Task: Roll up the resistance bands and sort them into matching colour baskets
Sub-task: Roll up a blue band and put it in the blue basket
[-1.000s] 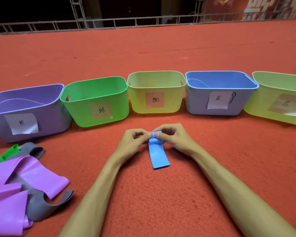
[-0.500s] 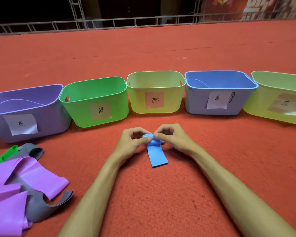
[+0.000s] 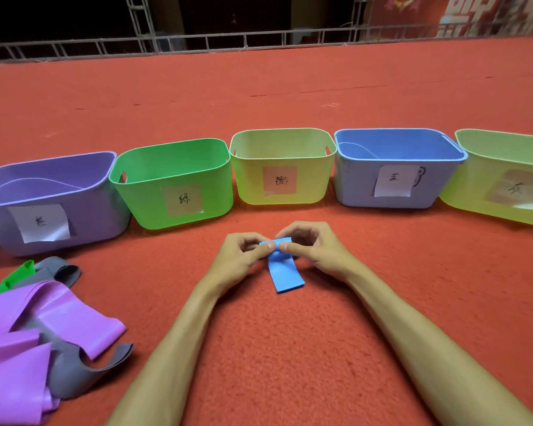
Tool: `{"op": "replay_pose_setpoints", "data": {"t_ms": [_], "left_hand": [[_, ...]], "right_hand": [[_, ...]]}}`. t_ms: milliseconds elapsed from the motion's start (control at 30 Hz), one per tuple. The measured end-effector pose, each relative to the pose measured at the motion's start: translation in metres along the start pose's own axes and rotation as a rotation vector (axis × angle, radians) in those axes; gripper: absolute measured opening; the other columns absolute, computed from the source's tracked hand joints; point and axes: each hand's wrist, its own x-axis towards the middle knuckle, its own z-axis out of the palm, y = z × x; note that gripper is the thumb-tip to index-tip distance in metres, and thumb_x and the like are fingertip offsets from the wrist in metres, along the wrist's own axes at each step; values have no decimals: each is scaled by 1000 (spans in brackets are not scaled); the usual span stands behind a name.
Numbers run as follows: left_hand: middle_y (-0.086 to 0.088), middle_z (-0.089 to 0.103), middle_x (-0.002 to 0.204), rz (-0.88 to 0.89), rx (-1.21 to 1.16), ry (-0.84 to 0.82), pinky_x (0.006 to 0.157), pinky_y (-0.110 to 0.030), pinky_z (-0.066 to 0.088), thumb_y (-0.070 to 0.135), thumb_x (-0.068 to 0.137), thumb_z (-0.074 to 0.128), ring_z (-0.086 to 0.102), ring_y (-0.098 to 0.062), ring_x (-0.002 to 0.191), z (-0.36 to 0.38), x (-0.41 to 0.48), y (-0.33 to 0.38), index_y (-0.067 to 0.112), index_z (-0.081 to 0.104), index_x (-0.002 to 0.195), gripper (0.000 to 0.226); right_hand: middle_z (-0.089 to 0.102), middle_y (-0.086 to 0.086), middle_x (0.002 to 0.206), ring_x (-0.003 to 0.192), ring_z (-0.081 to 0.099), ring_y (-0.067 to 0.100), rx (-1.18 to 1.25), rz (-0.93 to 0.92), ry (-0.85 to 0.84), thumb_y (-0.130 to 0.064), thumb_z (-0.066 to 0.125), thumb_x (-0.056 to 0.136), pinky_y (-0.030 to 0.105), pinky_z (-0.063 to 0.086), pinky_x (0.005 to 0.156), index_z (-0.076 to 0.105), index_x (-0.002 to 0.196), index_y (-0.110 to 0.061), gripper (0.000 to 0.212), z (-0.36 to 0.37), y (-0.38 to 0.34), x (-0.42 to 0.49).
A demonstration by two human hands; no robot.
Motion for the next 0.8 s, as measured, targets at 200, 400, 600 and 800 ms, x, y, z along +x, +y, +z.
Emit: {"op": "replay_pose_setpoints", "data": {"t_ms": [200,400,600,800], "left_hand": [[-9,80,101,49,-20,8,90,-33,54,20,87,77,71,-16,94,-3,-2,2,7,78,102,20],[-9,79,99,74,-7,-3,83,-23,54,-5,87,75,71,-13,90,-3,-2,0,0,75,103,17],[-7,77,96,90,-5,4,80,-21,53,-9,82,76,68,-11,87,-3,-1,-2,0,74,103,23],[-1,77,94,23,-43,-3,80,-19,52,19,79,75,68,-10,86,0,0,1,6,75,102,26]], "right_hand": [[73,6,88,78,58,15,-66,62,21,-20,77,86,31,46,71,74,101,-6,21,4,5,3],[73,2,83,73,60,8,-35,68,5,-11,71,94,21,46,63,74,97,3,15,2,3,4],[74,13,92,82,63,16,-26,46,-3,-11,72,95,28,49,70,73,102,2,14,2,4,2],[76,21,102,89,68,16,-13,-15,5,-11,73,94,31,53,81,74,106,-1,16,1,1,0]]}}
